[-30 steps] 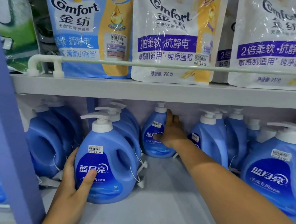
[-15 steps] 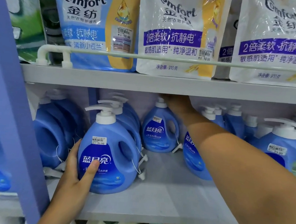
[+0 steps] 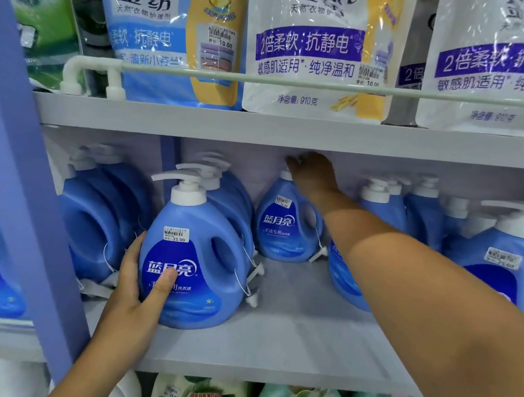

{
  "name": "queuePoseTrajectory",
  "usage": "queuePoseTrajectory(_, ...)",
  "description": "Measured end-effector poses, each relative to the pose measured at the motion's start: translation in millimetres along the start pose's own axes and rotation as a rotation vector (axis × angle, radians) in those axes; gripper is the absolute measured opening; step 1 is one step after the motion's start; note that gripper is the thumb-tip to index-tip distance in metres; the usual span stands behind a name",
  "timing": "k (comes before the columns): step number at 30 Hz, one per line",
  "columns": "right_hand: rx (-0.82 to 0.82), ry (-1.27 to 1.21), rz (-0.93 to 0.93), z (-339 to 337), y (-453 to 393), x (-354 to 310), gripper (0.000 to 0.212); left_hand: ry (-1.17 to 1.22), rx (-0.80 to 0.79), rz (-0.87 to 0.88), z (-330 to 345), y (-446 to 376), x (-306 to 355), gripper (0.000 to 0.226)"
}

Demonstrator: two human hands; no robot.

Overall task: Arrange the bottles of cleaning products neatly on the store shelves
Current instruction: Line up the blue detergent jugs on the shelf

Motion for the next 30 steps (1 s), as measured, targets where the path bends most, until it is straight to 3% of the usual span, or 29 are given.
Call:
queuePoseTrajectory(4,-0.118,-0.037,0.067,40.9,48.5,32.2,0.074,-0.02,0.013,0.004,2.7,1.9,4.6,0.055)
queuePoseTrajectory(10,-0.132,-0.106,0.007,36.8,40.9,39.1,0.062,-0.032,0.017,-0.008,1.4,-0.5,2.4,0.06)
queuePoseTrajectory(14,-0.149,0.019,0.049,38.0,52.8,31.7,0.077,-0.015,0.012,-0.01,3.5,2.4,4.9,0.061)
queuePoseTrajectory(16,0.018,0.038,0.016,9.7,72.3,20.4,0.077,0.0,0.011,-0.003,5.2,3.3,6.8,0.062)
queuePoseTrajectory(18,0.367,-0.022,-0.065,-45.6,108.2,18.7,0.061,0.029,0.034,0.007,4.0,5.3,8.6,0.07)
queuePoseTrajectory(20,0.566,-0.042,0.03,-87.2,143.9,48.3,0.051,0.008,0.066,0.051,3.1,9.4,8.1,0.082)
queuePoseTrajectory(22,0.42,-0.004,0.187,-89.3,157.0,84.6,0.064,-0.156,0.153,0.118,5.8,19.4,14.2,0.085)
queuePoseTrajectory(25,0.117,0.067,0.317,-63.1,157.2,113.7,0.083,-0.34,0.214,0.437,32.9,46.2,51.0,0.068)
queuePoseTrajectory(27,0.071,0.068,0.328,-61.2,156.7,119.8,0.081,-0.358,0.106,0.61,65.1,63.2,67.0,0.049)
queuePoseTrajectory(30,0.018,0.084,0.294,-67.3,156.1,124.2,0.069,-0.263,-0.079,0.612,116.7,69.9,69.7,0.03)
Point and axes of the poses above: each hand's wrist, its own y-axis away from the middle knuckle, its own z-axis out of the palm, x = y × z, the point moved 7 cm from there along -y, towards the middle knuckle, and after that the axes turned 15 degrees about y, right-handed, at the moved point
